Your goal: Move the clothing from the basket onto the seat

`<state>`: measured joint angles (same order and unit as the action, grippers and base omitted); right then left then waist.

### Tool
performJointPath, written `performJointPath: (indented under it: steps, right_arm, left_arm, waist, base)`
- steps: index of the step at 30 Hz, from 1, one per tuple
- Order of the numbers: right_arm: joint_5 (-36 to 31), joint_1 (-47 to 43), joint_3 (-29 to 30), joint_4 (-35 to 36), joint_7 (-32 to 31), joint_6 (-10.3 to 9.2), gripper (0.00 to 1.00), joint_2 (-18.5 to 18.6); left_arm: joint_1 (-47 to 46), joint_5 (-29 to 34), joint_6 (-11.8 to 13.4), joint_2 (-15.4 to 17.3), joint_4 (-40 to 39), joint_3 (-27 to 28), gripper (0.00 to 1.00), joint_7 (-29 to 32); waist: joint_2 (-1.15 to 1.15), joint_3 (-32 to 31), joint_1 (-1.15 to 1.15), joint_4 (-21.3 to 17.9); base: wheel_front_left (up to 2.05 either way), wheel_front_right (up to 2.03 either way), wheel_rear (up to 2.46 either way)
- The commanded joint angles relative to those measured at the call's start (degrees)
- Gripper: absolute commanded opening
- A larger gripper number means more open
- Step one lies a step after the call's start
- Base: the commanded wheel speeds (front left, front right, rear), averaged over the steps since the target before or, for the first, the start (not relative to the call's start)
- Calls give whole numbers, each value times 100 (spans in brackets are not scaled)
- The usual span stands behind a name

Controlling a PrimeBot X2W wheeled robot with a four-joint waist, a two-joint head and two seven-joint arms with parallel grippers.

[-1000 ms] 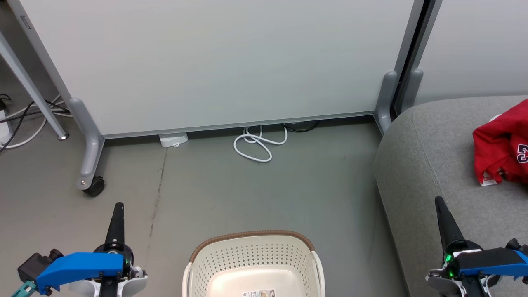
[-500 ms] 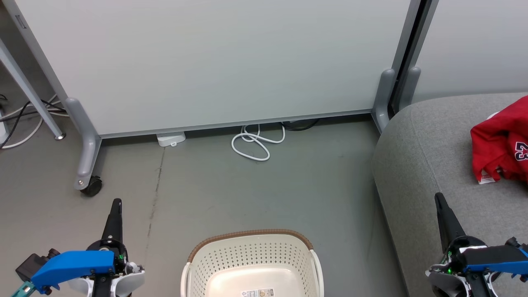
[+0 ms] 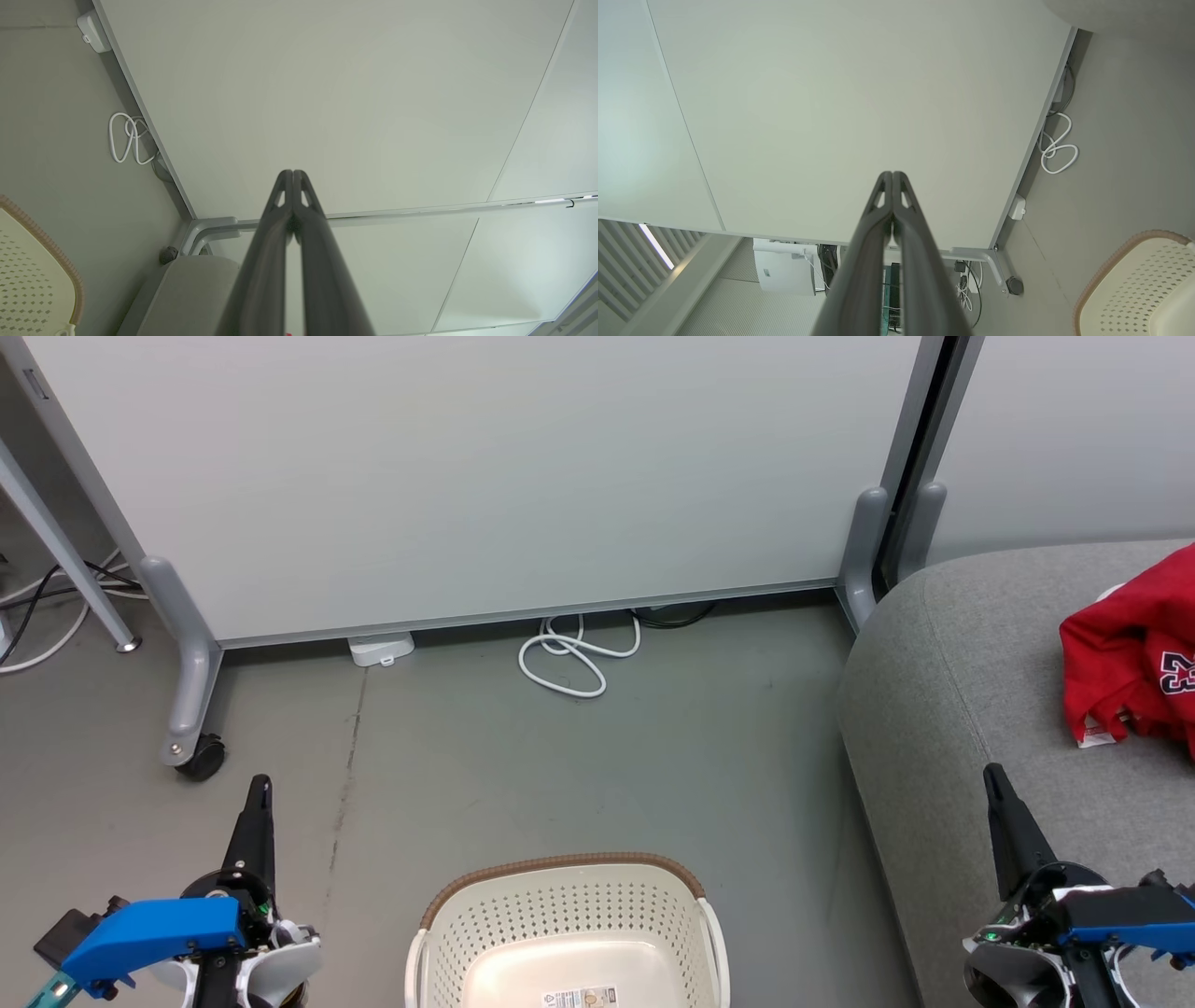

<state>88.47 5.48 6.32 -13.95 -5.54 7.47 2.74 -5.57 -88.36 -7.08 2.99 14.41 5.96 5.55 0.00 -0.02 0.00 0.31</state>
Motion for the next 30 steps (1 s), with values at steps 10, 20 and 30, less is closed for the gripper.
performJointPath:
  steps: [10, 20, 30]
  right_arm:
    - [409, 116, 29, -13, -121, 4, 0, 24]
    - [401, 105, 28, -13, -120, 4, 0, 24]
    - [402, 105, 27, -13, -119, 4, 0, 24]
  left_arm:
    - [-101, -411, -70, -17, -48, 77, 0, 122]
    - [-95, -411, -70, -17, -46, 76, 0, 121]
    - [-95, -411, -70, -16, -47, 75, 0, 120]
  waist:
    - [0, 20, 0, -31]
    - [0, 20, 0, -31]
    - [0, 20, 0, -31]
  base:
    - [0, 0, 0]
    - [0, 0, 0]
    - [0, 0, 0]
